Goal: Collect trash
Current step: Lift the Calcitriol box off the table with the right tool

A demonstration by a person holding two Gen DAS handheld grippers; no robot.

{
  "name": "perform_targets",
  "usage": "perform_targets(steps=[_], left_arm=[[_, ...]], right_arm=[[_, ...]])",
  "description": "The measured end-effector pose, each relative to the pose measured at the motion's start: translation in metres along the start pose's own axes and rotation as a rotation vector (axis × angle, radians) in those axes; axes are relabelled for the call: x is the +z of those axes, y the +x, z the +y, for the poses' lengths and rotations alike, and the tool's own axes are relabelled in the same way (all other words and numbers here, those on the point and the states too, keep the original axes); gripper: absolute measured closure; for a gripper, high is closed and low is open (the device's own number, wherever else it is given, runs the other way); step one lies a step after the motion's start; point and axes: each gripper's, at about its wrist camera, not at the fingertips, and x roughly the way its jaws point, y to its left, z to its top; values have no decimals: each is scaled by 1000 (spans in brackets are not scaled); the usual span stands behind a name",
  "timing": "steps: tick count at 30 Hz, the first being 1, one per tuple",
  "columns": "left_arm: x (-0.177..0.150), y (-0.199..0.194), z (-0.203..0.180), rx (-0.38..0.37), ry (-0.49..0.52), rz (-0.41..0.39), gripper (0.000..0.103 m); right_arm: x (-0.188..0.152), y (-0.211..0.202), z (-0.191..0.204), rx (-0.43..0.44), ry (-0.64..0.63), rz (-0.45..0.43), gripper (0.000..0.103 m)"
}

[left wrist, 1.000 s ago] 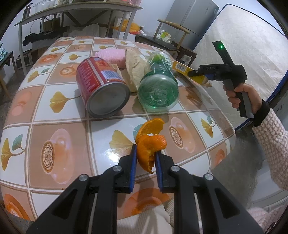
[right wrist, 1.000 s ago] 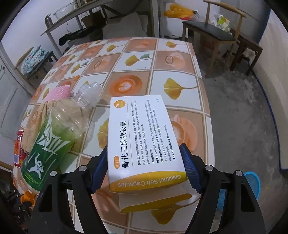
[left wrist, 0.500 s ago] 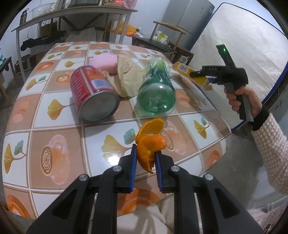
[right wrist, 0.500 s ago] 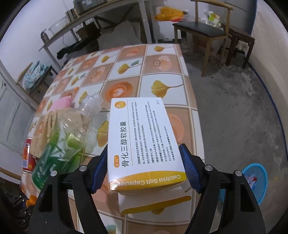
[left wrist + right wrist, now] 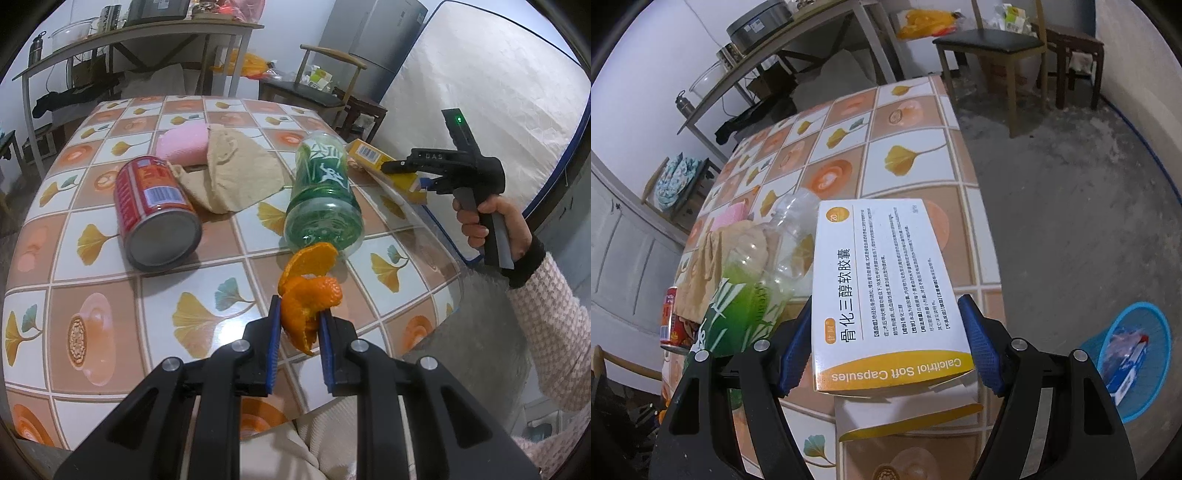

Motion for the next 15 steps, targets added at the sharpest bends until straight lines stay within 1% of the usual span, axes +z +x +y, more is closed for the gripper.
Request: perform_targets(steps=[15], left_arm=[[1,2,-7,4,11,10,85]], right_arm=[[-6,1,-5,9,4,1,33]])
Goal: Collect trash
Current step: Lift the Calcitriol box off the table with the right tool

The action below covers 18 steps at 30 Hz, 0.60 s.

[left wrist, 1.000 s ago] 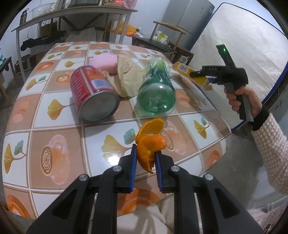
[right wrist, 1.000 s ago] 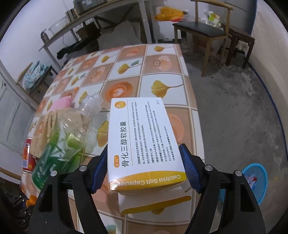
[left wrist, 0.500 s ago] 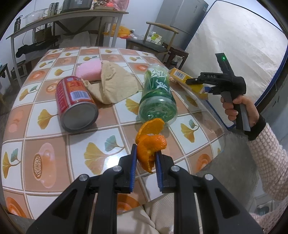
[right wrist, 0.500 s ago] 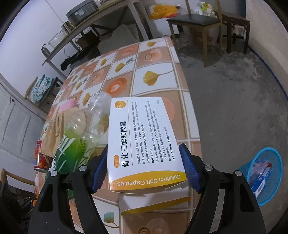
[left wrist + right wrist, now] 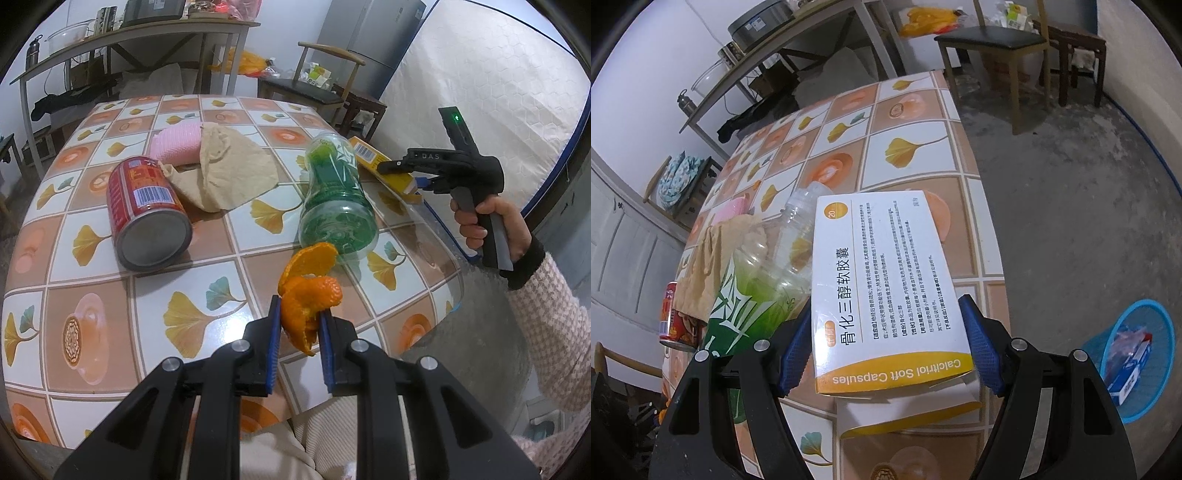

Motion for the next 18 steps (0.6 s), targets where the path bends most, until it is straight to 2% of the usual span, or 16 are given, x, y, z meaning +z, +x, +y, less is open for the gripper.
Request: perform_targets(steps=[12,15,18], left_arm=[[3,-3,-1,-1,8,-6,85],[6,-9,-6,-6,25,-17,85],[16,-17,-17,-43,47,-29,85]], right_arm=[[0,-9,-10,3,27,-27,33],[-2,-24,-18,37,59,-63,33],[-8,-48,-28,60,88,-116,33]])
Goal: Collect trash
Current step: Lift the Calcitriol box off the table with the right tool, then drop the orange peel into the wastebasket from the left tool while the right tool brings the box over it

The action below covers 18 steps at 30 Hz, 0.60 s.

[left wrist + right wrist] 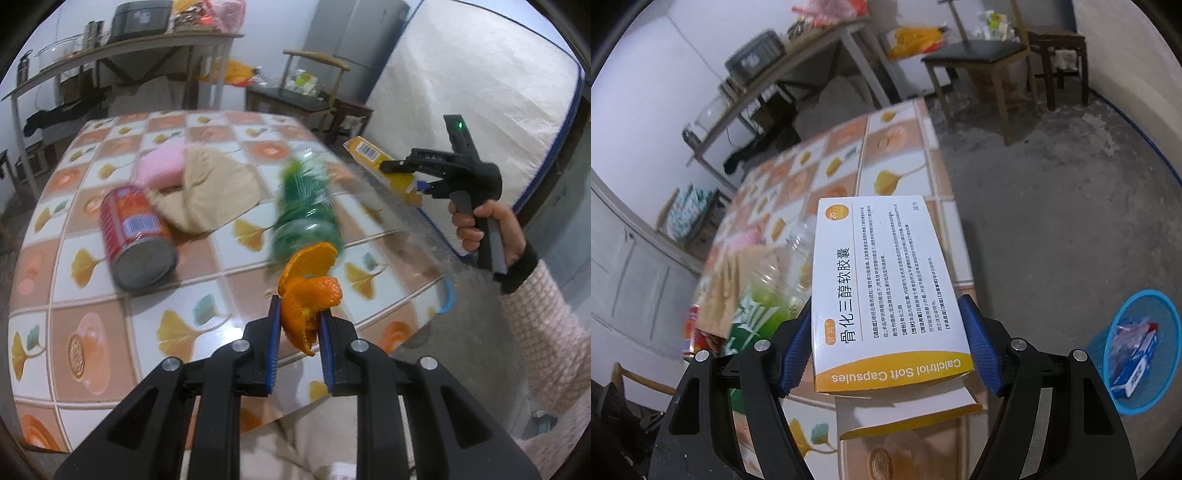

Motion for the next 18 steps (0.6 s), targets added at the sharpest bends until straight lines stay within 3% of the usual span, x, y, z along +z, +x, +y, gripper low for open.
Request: perform_targets(steps=[4,8,12,16,18], left_arm=[[27,-1,-31,-112,86,-15,85],[60,20,-75,-263,166,23,85],[99,73,-144,-441,231,152,85],[118,136,-211,-494,287,274,85],[122,180,-245,-517,278,382,85]], right_arm=[[-14,-52,-26,10,67,-99,33],[-48,-116,-78,-68,174,-206,33],[-99,-169,-146,-196,326,-268,33],[-160,-199,-222,-278,536,-268,33],[-181,-199,-247,-284,608,-258,33]])
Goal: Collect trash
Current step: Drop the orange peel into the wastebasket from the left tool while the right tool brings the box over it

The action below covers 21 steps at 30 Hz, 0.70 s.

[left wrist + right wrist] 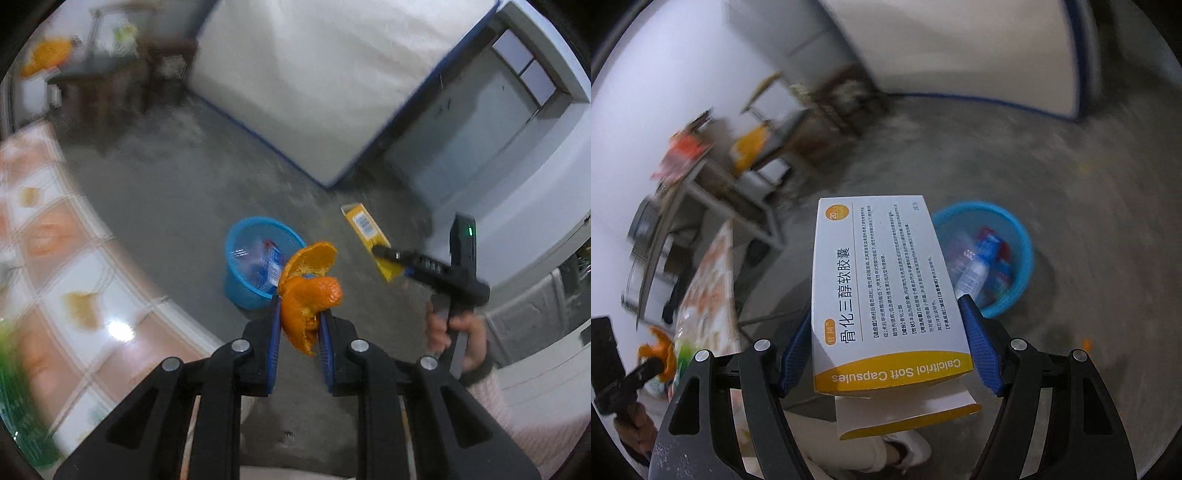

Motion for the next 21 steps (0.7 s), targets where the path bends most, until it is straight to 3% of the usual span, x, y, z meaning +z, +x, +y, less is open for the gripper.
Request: perform_targets(steps=[3,8,14,16,18,21], left_arm=[[25,58,-2,-6,-30,103,85],[60,159,6,61,-73,257,85],[104,241,15,122,-95,294,83],[112,262,21,126,-115,299,70],[115,272,28,173,-139,281,44],[115,273,32,176,-178,278,42]], right_arm=[[-6,19,-33,4,83,35,33],[0,73,-56,39,207,107,33],[36,126,-66,40,292,115,30],[43,141,-71,31,309,103,27],[48,165,-77,-1,305,119,23],[40,182,-94,-58,329,165,23]])
